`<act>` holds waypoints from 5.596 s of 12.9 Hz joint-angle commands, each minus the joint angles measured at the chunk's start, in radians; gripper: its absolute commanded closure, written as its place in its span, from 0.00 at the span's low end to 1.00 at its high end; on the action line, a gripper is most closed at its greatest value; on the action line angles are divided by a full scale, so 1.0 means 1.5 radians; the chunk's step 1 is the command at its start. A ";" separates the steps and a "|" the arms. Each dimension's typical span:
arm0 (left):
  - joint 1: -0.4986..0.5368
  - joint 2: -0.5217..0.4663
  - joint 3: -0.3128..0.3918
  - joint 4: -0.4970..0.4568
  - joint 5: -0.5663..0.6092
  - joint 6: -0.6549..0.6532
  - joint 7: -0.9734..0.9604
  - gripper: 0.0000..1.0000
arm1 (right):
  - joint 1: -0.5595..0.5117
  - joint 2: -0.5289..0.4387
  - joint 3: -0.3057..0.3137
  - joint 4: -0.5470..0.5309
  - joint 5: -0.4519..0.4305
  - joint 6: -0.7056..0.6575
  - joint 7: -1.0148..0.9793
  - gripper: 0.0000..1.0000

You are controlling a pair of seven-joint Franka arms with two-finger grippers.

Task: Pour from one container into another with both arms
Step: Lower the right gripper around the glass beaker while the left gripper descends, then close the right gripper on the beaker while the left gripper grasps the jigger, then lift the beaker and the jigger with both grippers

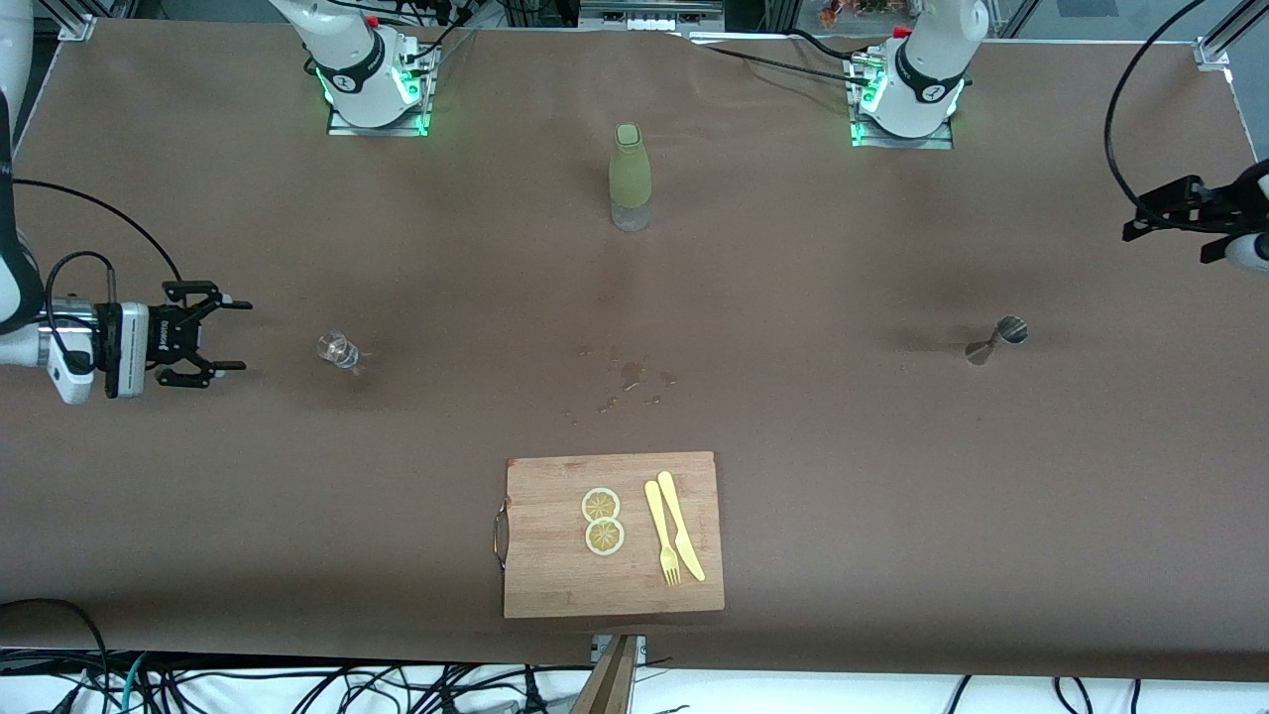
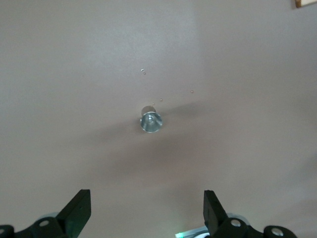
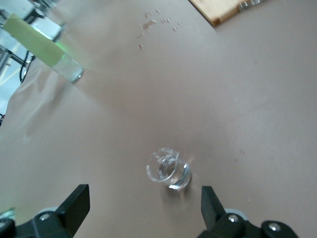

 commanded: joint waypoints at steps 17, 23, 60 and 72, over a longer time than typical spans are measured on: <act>0.310 0.320 -0.007 0.004 -0.317 0.085 0.859 0.00 | 0.001 0.154 0.007 0.006 0.164 -0.002 -0.362 0.00; 0.314 0.403 -0.008 -0.003 -0.392 0.068 1.083 0.00 | 0.008 0.144 0.007 0.001 0.128 0.002 -0.340 0.00; 0.255 0.509 -0.030 -0.148 -0.645 0.019 1.436 0.85 | 0.016 0.142 0.007 -0.035 0.108 0.032 -0.311 0.51; 0.248 0.502 -0.054 -0.145 -0.671 -0.015 1.365 1.00 | 0.043 0.127 0.010 -0.017 0.093 0.040 -0.289 0.73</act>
